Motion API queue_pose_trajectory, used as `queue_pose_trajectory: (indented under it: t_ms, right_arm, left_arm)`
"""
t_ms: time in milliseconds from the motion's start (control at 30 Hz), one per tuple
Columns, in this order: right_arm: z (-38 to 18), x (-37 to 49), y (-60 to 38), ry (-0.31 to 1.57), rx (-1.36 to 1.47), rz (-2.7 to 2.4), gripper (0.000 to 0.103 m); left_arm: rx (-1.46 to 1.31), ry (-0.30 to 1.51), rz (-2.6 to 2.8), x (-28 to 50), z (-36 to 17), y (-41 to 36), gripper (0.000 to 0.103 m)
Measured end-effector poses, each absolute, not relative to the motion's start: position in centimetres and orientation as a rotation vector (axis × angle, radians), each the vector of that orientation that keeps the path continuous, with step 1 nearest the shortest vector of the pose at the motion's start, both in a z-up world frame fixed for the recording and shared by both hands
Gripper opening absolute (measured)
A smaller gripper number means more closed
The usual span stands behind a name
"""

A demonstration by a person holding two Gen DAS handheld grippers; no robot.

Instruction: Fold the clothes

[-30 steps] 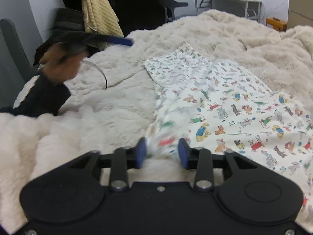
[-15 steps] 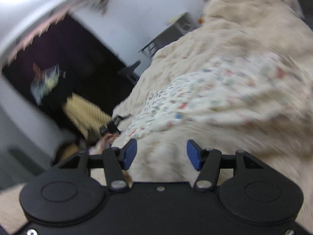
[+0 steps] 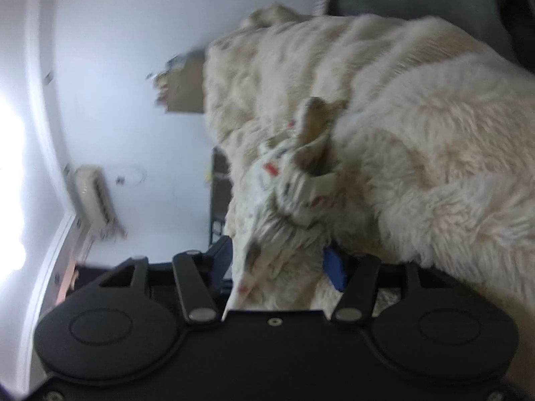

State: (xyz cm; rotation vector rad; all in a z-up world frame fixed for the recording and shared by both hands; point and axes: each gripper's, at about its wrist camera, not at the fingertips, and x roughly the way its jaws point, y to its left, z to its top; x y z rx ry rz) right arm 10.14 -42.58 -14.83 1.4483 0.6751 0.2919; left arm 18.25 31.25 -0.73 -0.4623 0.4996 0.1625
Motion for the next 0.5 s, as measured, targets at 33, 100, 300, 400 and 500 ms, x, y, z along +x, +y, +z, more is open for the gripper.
queue_pose_trajectory:
  t_ms: [33, 100, 300, 400, 500]
  right_arm:
    - [-15.1, 10.3, -42.5, 0.661, 1.470, 0.268, 0.057]
    - [-14.3, 10.1, -42.5, 0.623, 1.443, 0.228, 0.055]
    - [-11.7, 9.4, -42.7, 0.510, 1.342, 0.114, 0.049]
    - [-11.6, 10.1, -43.0, 0.534, 1.312, 0.103, 0.051]
    - [-12.0, 9.4, -42.4, 0.572, 1.303, 0.088, 0.051]
  left_arm:
    - [-0.433, 0.485, 0.121, 17.8, 0.3, 29.6, 0.064]
    - [-0.354, 0.461, -0.011, 16.8, 2.6, 25.2, 0.068]
    - [-0.238, 0.412, -0.339, 14.3, 5.6, 13.6, 0.074]
    - [-0.244, 0.431, -0.484, 14.0, 4.3, 8.6, 0.074]
    - [-0.250, 0.449, -0.533, 13.7, 2.5, 5.5, 0.074]
